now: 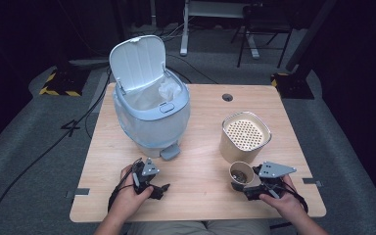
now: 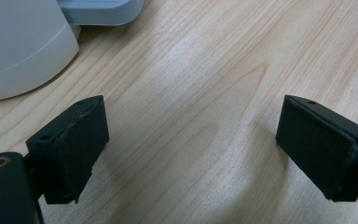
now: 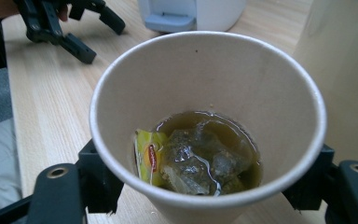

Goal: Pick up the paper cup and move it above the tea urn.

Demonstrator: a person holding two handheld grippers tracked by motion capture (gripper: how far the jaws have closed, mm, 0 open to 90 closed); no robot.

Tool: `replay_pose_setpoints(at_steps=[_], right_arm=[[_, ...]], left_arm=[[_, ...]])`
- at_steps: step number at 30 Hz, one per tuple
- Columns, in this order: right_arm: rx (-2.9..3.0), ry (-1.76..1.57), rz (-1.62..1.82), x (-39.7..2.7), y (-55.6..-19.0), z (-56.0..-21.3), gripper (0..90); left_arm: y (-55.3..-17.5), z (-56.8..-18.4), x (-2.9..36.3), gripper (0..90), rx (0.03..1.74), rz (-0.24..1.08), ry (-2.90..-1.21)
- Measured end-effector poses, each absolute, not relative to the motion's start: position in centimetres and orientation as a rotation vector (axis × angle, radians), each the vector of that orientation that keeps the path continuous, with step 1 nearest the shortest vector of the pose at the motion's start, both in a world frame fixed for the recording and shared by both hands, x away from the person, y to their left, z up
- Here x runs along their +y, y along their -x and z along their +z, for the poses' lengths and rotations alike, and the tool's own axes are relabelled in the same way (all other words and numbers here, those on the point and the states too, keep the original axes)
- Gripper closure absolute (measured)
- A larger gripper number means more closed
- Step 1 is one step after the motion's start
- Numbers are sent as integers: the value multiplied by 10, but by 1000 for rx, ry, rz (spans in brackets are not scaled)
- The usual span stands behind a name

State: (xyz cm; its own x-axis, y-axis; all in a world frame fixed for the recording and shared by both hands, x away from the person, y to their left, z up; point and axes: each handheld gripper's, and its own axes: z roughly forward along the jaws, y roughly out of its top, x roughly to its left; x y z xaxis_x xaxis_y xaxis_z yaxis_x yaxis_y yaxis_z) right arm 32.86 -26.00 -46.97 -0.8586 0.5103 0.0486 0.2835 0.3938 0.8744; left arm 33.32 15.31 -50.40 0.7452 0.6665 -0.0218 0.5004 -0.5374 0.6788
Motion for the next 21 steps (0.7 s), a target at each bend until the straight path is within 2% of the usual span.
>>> replay_pose_setpoints(at_steps=[21], right_arm=[[2354,-594,1538,-269,-337,-391,287]], left_arm=[[-333,-504,153,99,872,316,-2257]])
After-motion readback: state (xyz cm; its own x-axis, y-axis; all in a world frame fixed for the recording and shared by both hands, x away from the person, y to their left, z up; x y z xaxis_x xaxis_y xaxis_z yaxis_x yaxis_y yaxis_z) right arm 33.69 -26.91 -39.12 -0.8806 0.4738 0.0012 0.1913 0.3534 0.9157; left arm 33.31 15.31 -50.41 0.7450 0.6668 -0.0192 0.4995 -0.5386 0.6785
